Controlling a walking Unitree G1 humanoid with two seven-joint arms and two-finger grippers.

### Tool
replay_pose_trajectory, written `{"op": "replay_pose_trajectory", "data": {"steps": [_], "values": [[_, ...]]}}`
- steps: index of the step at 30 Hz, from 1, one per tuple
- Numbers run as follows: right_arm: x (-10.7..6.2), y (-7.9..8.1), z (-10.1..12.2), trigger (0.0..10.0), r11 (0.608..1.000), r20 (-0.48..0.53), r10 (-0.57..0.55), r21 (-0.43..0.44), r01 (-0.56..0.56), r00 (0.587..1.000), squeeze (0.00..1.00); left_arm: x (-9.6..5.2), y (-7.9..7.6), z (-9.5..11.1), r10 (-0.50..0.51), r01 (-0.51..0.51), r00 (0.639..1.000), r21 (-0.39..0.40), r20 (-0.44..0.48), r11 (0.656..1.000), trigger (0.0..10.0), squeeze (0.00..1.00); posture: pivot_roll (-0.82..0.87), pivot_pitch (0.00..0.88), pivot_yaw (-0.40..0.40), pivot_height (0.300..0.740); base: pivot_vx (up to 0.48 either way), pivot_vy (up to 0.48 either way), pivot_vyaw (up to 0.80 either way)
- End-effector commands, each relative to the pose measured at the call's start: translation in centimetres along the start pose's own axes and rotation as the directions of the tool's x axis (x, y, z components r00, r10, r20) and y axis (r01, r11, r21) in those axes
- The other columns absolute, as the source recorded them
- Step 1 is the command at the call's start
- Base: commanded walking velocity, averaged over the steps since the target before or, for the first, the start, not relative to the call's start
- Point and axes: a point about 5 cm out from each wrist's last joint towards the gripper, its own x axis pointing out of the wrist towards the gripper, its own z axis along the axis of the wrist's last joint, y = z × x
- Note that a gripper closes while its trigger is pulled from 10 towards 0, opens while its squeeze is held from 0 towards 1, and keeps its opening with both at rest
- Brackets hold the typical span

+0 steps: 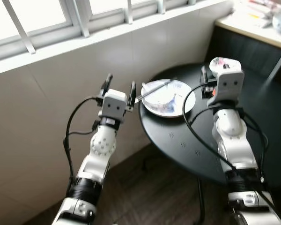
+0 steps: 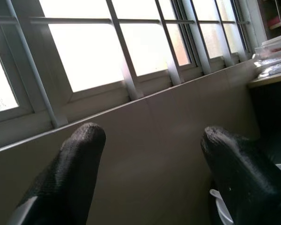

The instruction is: Kitchen organization

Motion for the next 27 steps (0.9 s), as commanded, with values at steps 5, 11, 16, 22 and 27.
{"op": "replay_pose_trajectory", "data": {"steps": [5, 11, 16, 22, 27], "values": [[0.0, -0.9, -0.5, 10.0, 0.996, -0.043, 0.004, 0.091, 0.0, 0.999, 1.0, 0.2, -0.3, 0.3, 0.005, -0.005, 1.0, -0.014, 0.005, 1.0, 10.0, 0.0, -0.17, 0.0, 0.041, 0.74, 0.0, 0.0, 0.0], [-0.1, -0.9, -1.0, 10.0, 0.98, -0.084, 0.014, 0.197, 0.003, 0.996, 1.0, 0.2, -0.4, 0.2, 0.005, -0.005, 1.0, -0.014, 0.003, 1.0, 10.0, 0.0, -0.17, 0.0, 0.04, 0.74, 0.0, 0.0, 0.0], [0.0, -1.0, -1.7, 10.0, 0.978, -0.141, 0.02, 0.209, 0.01, 0.99, 1.0, 0.2, -0.5, 0.2, 0.002, -0.002, 1.0, -0.013, -0.002, 1.0, 10.0, 0.0, -0.17, 0.0, 0.04, 0.74, 0.0, 0.0, 0.0], [-0.1, -0.4, -2.0, 10.0, 0.967, -0.168, 0.06, 0.253, -0.016, 0.984, 0.0, 0.3, -0.5, 0.2, 0.005, -0.005, 1.0, -0.021, 0.003, 1.0, 10.0, 0.0, -0.17, 0.0, 0.041, 0.74, 0.0, 0.0, 0.0], [-0.1, -0.3, -1.9, 10.0, 0.968, -0.169, 0.075, 0.25, -0.03, 0.983, 0.0, 0.2, -0.6, 0.0, -0.002, 0.001, 1.0, -0.039, -0.023, 0.999, 10.0, 0.0, -0.17, 0.0, 0.041, 0.74, 0.0, 0.064, 0.0]]}}
